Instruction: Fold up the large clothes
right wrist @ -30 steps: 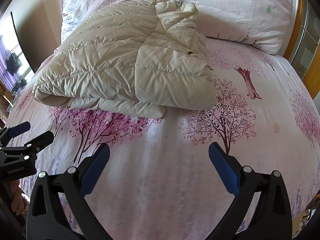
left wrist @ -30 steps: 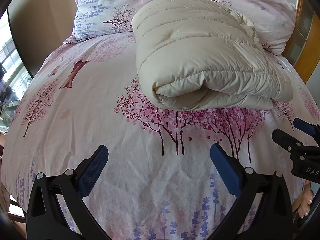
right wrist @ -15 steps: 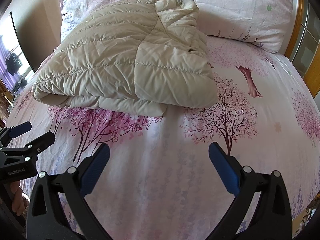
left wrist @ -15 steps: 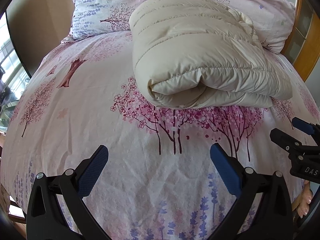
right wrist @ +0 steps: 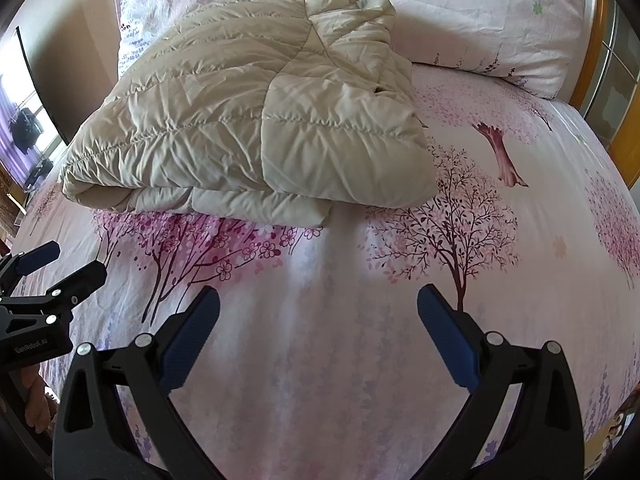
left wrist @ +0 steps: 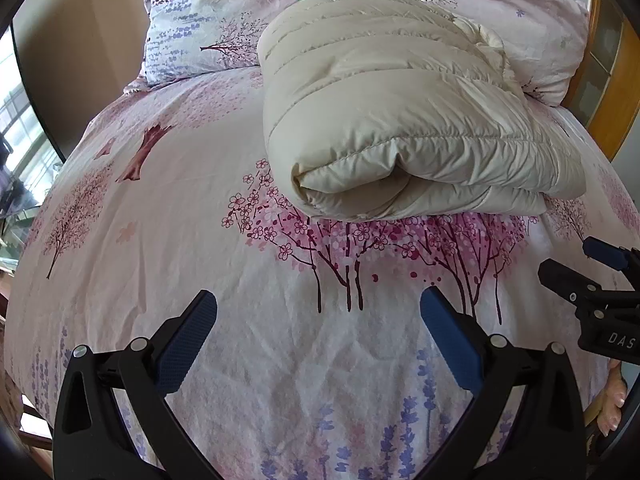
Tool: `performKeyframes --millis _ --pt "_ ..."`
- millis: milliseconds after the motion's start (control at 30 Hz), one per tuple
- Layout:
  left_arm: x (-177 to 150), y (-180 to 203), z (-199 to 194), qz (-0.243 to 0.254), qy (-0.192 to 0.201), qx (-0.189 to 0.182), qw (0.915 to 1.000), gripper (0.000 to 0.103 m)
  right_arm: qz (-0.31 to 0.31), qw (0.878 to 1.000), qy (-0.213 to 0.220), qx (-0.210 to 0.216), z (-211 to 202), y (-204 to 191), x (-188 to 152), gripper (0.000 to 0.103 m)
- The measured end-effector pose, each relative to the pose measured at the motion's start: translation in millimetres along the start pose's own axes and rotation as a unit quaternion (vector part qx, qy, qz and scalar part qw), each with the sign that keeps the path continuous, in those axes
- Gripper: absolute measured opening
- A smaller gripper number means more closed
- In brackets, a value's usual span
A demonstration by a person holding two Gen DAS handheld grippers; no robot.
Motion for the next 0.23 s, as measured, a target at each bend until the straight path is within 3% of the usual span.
performKeyframes --millis 233 --pt "0.6 -1.9 4.0 -0.002 -0.008 -0.012 0.9999 0.102 0.001 1.000 0.000 0.001 -0.5 0.2 -0.3 0.099"
Point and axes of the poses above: each gripper's, at about its wrist camera, not at the fingertips, and z roughly the way its jaws point, y to its right, x to its top, the point moved 2 cm from there along z, roughly the way its jaws point, and after that the axes turned 14 degrees about z, right-handed, at the moved point
